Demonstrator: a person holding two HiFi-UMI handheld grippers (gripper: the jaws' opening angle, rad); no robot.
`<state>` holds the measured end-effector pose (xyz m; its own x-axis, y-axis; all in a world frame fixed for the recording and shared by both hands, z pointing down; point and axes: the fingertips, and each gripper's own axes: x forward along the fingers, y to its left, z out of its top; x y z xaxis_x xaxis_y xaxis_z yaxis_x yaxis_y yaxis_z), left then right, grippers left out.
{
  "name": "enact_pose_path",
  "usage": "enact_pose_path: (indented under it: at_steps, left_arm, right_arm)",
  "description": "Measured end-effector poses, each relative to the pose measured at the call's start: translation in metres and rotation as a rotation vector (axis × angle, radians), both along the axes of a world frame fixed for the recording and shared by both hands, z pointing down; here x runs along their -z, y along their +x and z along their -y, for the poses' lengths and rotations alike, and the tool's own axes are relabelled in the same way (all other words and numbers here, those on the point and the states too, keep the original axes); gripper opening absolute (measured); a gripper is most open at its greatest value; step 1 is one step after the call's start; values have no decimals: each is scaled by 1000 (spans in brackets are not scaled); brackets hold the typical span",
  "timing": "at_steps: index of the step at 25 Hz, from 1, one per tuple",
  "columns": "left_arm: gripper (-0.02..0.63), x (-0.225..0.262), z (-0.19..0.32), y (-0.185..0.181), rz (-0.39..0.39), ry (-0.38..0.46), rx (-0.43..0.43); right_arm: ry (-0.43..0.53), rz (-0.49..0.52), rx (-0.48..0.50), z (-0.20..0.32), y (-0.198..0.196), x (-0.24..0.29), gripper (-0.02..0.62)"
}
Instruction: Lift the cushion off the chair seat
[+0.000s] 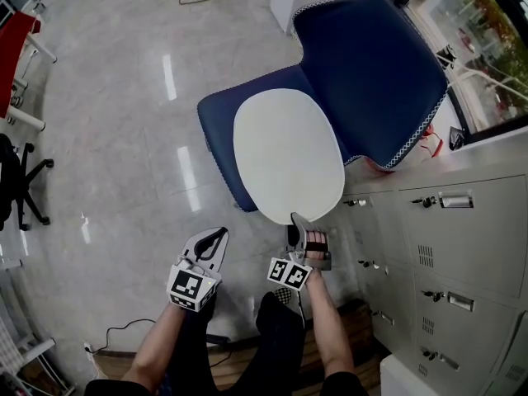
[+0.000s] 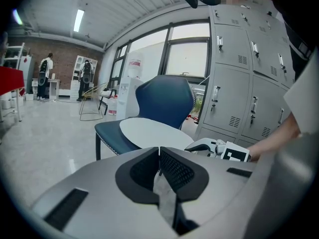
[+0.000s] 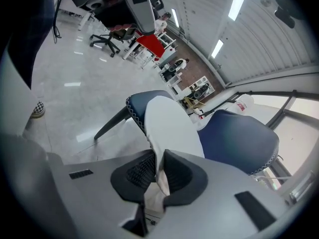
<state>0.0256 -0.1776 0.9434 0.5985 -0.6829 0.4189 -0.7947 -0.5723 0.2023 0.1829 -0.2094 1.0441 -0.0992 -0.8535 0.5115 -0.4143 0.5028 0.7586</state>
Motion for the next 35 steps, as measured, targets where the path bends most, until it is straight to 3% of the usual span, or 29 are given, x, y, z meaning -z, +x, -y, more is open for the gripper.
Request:
enact_pose_path:
  at_steps: [11,18,29,35]
  left_arm:
    - [22,58,9,2,-2,44,0]
    - [21,118,13,3,15,95,-6]
    - [23,223,19,-3,26,158,-2]
    - [23,313,7,-3,27,177,-23]
  right_arm:
    - [5,108,-45,10,3,70,48]
    - [6,318,-137,21,10,146,46]
    - [-50,559,-238,9,13,235,43]
    - [-74,705,-270,-8,12,334,41]
